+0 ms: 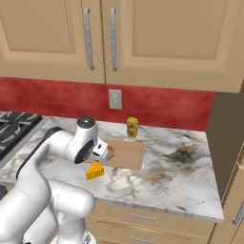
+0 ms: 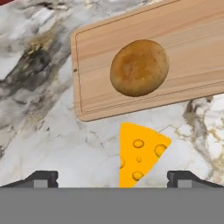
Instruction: Retrieve the reheated potato from the microwave, then place the potato, cheese, and condiment on the cutting board.
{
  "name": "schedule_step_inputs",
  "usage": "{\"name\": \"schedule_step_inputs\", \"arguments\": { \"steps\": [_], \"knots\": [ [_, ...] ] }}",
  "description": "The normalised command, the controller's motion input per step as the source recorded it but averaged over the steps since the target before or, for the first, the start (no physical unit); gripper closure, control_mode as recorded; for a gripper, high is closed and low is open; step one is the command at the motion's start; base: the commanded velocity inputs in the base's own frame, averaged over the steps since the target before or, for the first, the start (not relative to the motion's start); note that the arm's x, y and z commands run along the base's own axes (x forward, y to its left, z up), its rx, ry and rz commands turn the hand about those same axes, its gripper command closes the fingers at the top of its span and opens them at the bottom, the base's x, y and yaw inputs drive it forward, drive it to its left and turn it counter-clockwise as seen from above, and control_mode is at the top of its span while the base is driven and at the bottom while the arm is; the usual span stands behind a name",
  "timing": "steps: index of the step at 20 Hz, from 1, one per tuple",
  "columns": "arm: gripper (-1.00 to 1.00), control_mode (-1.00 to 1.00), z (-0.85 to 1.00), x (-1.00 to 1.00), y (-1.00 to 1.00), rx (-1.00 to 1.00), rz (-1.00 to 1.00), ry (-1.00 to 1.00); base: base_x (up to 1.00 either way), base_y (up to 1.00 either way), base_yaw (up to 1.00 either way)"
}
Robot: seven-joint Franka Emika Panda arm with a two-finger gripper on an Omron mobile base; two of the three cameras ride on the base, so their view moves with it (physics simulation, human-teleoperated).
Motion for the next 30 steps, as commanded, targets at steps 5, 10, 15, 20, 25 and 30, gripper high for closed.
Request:
{"name": "schedule_step_inputs", "arguments": {
  "steps": [5,10,15,20,25,30],
  "knots": [
    [-1.0,-1.0,-0.31,0.03,0.0,-0.19,-0.23,0.23,0.0,0.0,0.0],
    [-1.0,-1.0,-0.36,0.09,0.0,-0.13,-0.16,0.19,0.0,0.0,0.0],
    [-1.0,-1.0,-0.29,0.26,0.0,-0.06,-0.1,0.18,0.0,0.0,0.0],
    [-1.0,-1.0,-0.32,0.18,-0.03,-0.02,-0.06,0.16,0.0,0.0,0.0],
    [-1.0,-1.0,-0.32,0.04,-0.12,-0.01,-0.04,0.12,0.0,0.0,0.0],
    [-1.0,-1.0,-0.37,0.0,-0.18,-0.01,-0.04,0.09,0.0,0.0,0.0]
  ]
}}
